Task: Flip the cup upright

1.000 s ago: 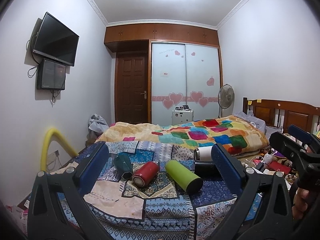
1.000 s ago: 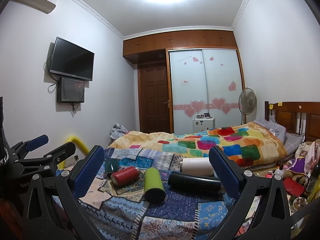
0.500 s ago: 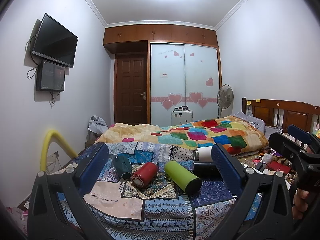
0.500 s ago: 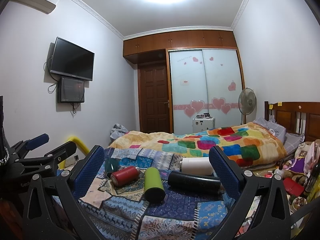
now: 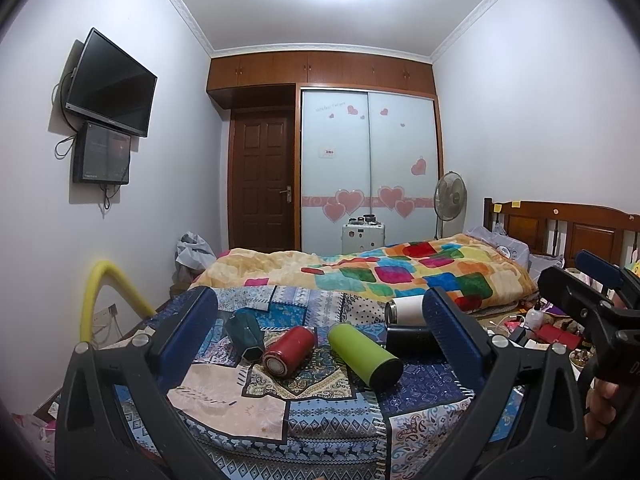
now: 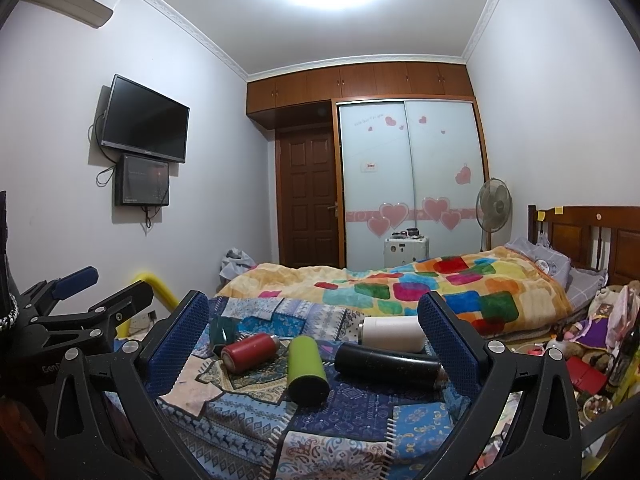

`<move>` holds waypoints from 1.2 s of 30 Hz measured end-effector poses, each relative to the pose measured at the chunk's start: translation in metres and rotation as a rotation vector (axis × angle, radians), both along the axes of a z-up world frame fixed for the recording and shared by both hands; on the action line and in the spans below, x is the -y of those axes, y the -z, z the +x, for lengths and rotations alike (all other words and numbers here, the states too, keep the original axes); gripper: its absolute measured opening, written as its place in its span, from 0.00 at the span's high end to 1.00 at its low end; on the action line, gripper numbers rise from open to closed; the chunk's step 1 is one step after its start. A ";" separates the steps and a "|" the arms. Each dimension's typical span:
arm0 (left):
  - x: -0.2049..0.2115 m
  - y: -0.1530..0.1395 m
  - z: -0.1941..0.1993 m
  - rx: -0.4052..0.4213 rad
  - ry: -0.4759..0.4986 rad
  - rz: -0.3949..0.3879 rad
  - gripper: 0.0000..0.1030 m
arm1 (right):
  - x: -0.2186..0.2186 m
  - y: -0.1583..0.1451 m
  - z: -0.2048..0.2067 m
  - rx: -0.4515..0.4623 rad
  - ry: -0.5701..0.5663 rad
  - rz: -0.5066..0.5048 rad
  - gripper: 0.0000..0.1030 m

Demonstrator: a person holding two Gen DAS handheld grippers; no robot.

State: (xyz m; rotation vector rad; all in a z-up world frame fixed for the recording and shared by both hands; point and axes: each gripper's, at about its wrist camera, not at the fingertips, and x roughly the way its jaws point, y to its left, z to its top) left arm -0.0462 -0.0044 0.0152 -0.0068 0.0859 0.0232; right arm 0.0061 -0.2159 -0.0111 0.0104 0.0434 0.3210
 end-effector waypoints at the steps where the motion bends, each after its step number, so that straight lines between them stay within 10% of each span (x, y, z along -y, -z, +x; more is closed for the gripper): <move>1: 0.000 0.000 0.000 0.000 0.000 0.000 0.00 | 0.000 0.000 0.000 0.000 -0.001 0.000 0.00; 28: -0.032 0.033 0.054 -0.119 0.000 -0.005 0.00 | -0.038 0.031 0.084 -0.189 -0.111 -0.160 0.00; 36: -0.057 0.059 0.099 -0.201 0.020 -0.029 0.01 | -0.064 0.055 0.157 -0.380 -0.162 -0.281 0.23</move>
